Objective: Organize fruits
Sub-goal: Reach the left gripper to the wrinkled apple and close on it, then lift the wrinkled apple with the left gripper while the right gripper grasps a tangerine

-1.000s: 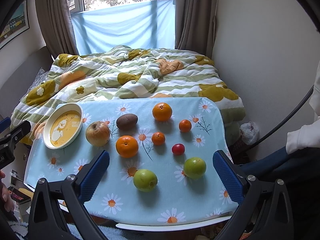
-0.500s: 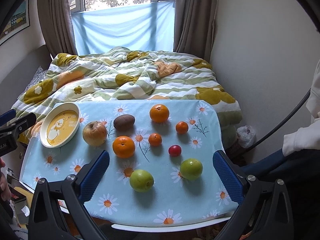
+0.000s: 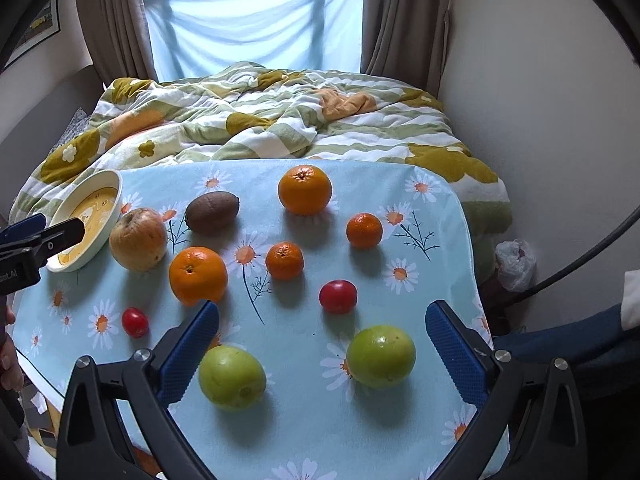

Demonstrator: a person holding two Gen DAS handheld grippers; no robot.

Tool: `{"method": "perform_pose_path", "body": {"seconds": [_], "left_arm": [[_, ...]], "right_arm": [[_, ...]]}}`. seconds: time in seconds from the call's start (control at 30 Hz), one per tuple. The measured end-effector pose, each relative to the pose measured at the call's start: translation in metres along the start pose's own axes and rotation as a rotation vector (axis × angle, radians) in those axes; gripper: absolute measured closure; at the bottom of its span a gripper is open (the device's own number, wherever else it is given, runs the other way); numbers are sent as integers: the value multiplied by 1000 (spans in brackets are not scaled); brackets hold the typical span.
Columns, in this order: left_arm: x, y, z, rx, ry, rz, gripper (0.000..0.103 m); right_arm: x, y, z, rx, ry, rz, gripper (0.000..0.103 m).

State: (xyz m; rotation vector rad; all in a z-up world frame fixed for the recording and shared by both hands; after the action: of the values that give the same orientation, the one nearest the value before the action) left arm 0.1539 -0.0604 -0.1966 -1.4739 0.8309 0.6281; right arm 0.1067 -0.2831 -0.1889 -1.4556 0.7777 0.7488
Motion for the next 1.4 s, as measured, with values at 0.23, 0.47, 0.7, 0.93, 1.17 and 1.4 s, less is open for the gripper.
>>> {"method": "perform_pose_path", "body": {"seconds": [0.23,0.47,0.7,0.93,1.17,1.4], "left_arm": [[42,5,-11,-31,-22,38,0],[73,9,-8,-65,-42,67,0],[95,19,-5,-85,-51,118,11],[102,22,-8,-77,-45,129,22],[101,23,-10,-71,-54,121,22],[100,24,-8,-89,-58,112,22]], "right_arm": [[41,0,-4,-53,-50,34,1],[73,-4,6,-116,-89,71,12],[92,-2,20,-205,-111,100,27],[101,0,36,-272,-146,110,36],[111,1,45,-313,-174,134,50],[111,2,47,-313,-200,143,60]]}}
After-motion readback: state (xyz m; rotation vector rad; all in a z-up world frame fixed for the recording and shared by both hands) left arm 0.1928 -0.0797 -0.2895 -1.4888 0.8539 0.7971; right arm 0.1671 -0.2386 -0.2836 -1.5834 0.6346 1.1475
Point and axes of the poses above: each gripper's, at about its wrist camera, not at the fingertips, and x roughly the way its jaws point, z to its left, y to its underside, the point moved 10 cm from there along x, roughly the way its jaws point, and after that the axes turned 1 degree about -x, right-handed, at the moved point
